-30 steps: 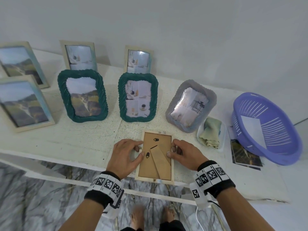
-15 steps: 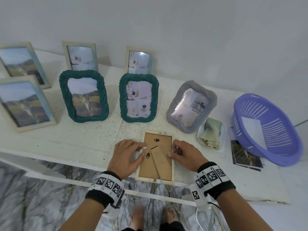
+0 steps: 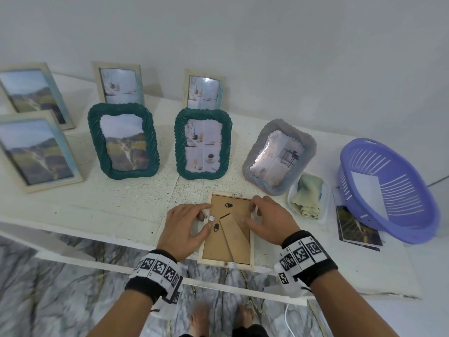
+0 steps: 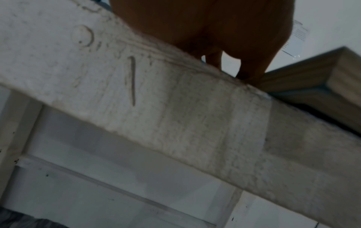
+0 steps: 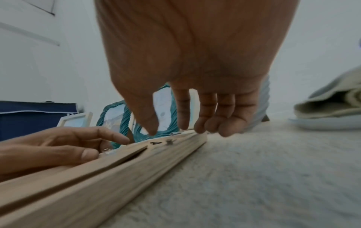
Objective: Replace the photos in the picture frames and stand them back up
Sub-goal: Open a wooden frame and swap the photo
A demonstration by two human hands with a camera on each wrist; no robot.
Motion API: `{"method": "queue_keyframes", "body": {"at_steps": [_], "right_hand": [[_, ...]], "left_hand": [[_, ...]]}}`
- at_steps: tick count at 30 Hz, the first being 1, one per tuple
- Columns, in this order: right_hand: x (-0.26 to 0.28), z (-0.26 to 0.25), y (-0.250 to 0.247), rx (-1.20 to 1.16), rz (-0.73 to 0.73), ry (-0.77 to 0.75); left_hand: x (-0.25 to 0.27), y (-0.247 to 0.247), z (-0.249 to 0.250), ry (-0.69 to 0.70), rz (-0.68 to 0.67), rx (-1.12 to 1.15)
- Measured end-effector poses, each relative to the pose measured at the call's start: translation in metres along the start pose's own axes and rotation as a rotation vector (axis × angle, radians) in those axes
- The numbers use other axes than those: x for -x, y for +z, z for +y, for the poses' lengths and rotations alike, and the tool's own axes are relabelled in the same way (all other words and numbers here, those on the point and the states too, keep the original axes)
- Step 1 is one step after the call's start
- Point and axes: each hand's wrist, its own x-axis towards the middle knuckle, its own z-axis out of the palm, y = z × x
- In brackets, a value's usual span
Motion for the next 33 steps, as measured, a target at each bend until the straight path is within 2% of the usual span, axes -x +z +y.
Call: {"method": "queue_keyframes", "body": {"at_steps": [3, 8, 13, 21, 30, 33], "right_hand": [[-0.01, -0.011, 0.004, 0.032, 0.106, -0.065], [-0.026, -0.017, 0.007, 0.074, 0.023, -0.031], [-0.024, -0.016, 0.008, -0.008, 0.04, -0.025], [-0.014, -0.011, 0.01, -0.124, -0.047, 0.031], [-0.005, -0.014, 0.01, -0.135, -0.083, 0.021], [0.001, -0.019, 0.008, -0.151, -0.051, 0.025]], "left_hand": [[-0.001, 0.001, -0.001, -0.006, 0.002, -0.005], [-0.001, 0.002, -0.002, -0.004, 0.009, -0.002], [-0.002, 0.002, -0.001, -0.002, 0.012, -0.003], [-0.002, 0.002, -0.001, 0.002, 0.014, -0.012], [-0.003, 0.0, -0.001, -0.007, 0.002, -0.013], [-0.002, 0.0, -0.002, -0.011, -0.002, -0.012]]}}
